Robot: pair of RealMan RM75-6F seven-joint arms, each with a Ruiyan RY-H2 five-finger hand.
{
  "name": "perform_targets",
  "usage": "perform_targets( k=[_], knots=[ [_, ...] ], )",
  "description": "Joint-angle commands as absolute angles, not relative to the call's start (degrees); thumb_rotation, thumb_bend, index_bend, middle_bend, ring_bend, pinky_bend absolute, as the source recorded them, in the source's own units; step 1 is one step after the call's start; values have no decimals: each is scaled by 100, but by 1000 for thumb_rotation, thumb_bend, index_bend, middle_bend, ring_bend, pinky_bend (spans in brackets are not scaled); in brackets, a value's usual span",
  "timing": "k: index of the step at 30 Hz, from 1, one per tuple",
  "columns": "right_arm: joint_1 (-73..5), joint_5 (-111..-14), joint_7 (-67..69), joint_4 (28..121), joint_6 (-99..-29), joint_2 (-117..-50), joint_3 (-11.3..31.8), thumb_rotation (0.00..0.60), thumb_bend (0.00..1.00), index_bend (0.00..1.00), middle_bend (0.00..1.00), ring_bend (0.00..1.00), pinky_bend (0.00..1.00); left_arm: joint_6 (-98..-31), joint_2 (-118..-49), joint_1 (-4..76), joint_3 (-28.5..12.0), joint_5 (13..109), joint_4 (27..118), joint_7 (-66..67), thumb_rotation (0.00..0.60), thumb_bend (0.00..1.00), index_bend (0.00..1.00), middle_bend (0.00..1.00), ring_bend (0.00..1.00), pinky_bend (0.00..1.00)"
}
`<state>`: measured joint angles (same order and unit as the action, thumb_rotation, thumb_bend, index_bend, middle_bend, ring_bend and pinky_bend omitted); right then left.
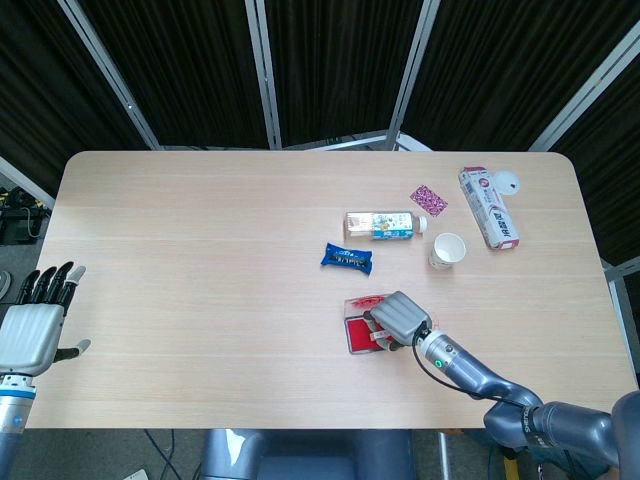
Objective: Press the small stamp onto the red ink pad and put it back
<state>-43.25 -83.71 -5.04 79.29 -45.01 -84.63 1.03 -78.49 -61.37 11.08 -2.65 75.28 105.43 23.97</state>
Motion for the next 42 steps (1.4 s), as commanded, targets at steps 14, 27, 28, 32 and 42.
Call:
perform_targets(
  k=[14,27,28,32,42],
  knots=[
    [-4017,-8197,-355,8132,-4731,-7628,24,600,611,547,581,891,1000,-7918,-6106,1072,-218,7668,10603,2364,600,0,0,0,0,0],
    [-3838,-8222,-96,7251,-4564,-8025,-227,600,593,527,571,891,1000,-7885,-6133,1089,-224,7622,10604,2436,600,0,0,0,0,0],
    [-3835,-8225,-81,7219,-4552,-8040,-232,600,586,523,568,891,1000,-7882,-6134,1091,-226,7615,10604,2434,600,0,0,0,0,0],
    [-3829,-8239,-52,7160,-4528,-8064,-238,600,529,506,557,891,1000,-7885,-6125,1091,-228,7619,10616,2430,600,0,0,0,0,0],
    [-3824,-8254,-24,7158,-4491,-8078,-230,600,263,459,530,891,1000,-7893,-6116,1085,-220,7639,10614,2410,600,0,0,0,0,0]
  ],
)
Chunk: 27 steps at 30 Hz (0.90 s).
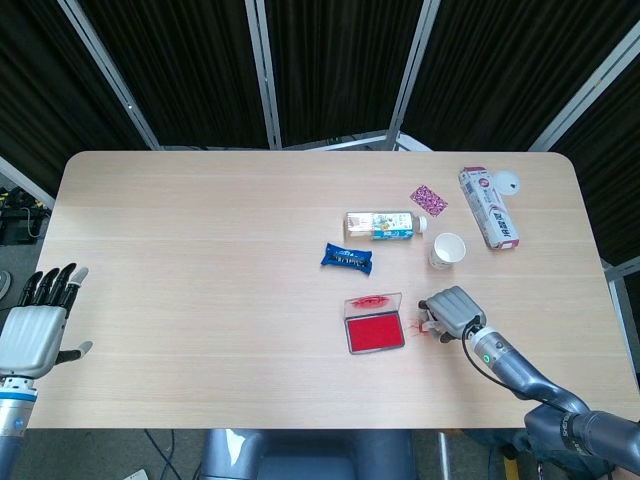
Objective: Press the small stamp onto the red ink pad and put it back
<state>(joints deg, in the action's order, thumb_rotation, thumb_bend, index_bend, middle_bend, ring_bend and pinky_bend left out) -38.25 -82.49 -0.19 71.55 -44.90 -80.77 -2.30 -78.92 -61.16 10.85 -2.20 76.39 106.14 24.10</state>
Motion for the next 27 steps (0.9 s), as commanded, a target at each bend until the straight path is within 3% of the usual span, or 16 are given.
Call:
perform_targets(
  k=[1,11,19,27],
  knots=[
    [-3823,-8262,-29,7159,-4496,-8080,-230,600,252,458,529,891,1000,-7893,-6118,1084,-219,7639,10612,2409,600,0,0,0,0,0],
    [-3794,-8296,-32,7176,-4596,-8075,-191,600,205,422,510,891,1000,-7894,-6122,1085,-217,7646,10608,2415,600,0,0,0,0,0],
    [-3718,-8308,15,7315,-4822,-7963,-113,600,164,377,430,891,1000,-7903,-6104,1076,-214,7661,10625,2380,600,0,0,0,0,0],
    [-3337,-8521,246,8407,-5780,-7078,-13,600,78,272,305,859,999,-7958,-6006,1036,-202,7752,10680,2217,600,0,0,0,0,0]
  ],
)
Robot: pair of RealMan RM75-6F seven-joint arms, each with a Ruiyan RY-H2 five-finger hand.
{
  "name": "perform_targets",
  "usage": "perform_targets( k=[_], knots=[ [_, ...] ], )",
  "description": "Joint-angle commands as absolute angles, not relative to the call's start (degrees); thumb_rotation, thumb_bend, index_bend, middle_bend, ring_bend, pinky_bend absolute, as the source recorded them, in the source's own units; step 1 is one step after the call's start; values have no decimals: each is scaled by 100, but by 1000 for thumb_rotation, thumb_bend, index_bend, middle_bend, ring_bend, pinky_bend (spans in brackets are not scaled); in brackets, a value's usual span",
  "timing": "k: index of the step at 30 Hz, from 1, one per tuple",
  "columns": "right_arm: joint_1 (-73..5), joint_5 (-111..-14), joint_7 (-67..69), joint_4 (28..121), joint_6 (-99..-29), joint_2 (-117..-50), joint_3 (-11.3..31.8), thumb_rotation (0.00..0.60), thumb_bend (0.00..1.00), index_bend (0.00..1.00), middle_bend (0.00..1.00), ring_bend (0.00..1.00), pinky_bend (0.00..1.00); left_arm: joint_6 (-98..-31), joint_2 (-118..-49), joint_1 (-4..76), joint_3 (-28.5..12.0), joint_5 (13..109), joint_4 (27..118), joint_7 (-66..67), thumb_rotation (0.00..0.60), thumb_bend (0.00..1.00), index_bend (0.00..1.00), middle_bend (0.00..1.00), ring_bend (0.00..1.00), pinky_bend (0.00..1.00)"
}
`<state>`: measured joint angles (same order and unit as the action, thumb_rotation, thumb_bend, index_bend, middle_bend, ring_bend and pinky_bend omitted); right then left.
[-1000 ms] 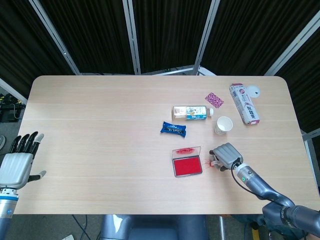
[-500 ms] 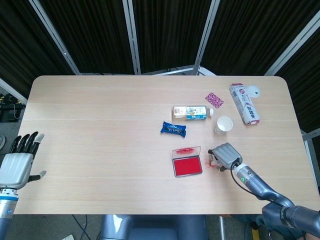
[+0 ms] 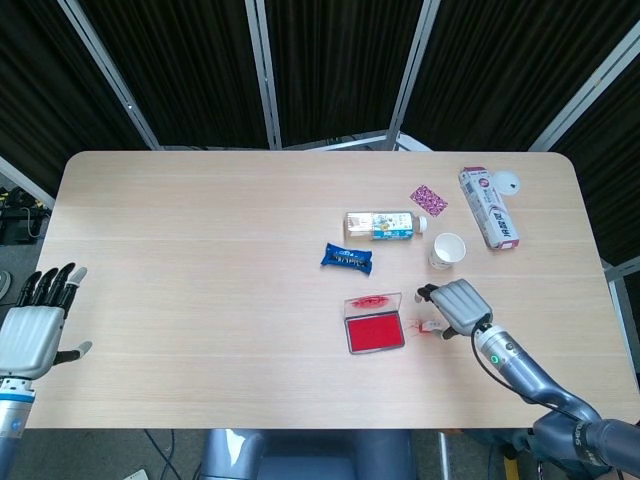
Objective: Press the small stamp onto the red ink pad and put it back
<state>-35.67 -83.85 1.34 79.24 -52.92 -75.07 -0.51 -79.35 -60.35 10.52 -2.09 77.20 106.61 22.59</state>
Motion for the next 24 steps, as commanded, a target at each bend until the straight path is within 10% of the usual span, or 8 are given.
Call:
perform_targets(
  k=[1,8,15,24],
  knots=[
    [-3232,-8582,263,8567,-5999,-6928,-20,600,67,262,289,845,990,-7969,-5988,1025,-191,7780,10692,2187,600,0,0,0,0,0],
    [-2375,-8963,234,9218,-7631,-6365,-94,600,0,219,220,583,598,-8129,-5822,913,-63,8162,10809,1925,600,0,0,0,0,0],
    [-1608,-9032,266,9407,-8614,-6297,-220,600,0,28,5,15,19,-8329,-5664,764,101,8628,10834,1622,600,0,0,0,0,0],
    [-1051,-9036,-22,9274,-9072,-6406,-304,600,0,0,0,0,0,-8547,-5581,657,120,8924,10725,1235,600,0,0,0,0,0]
  ],
)
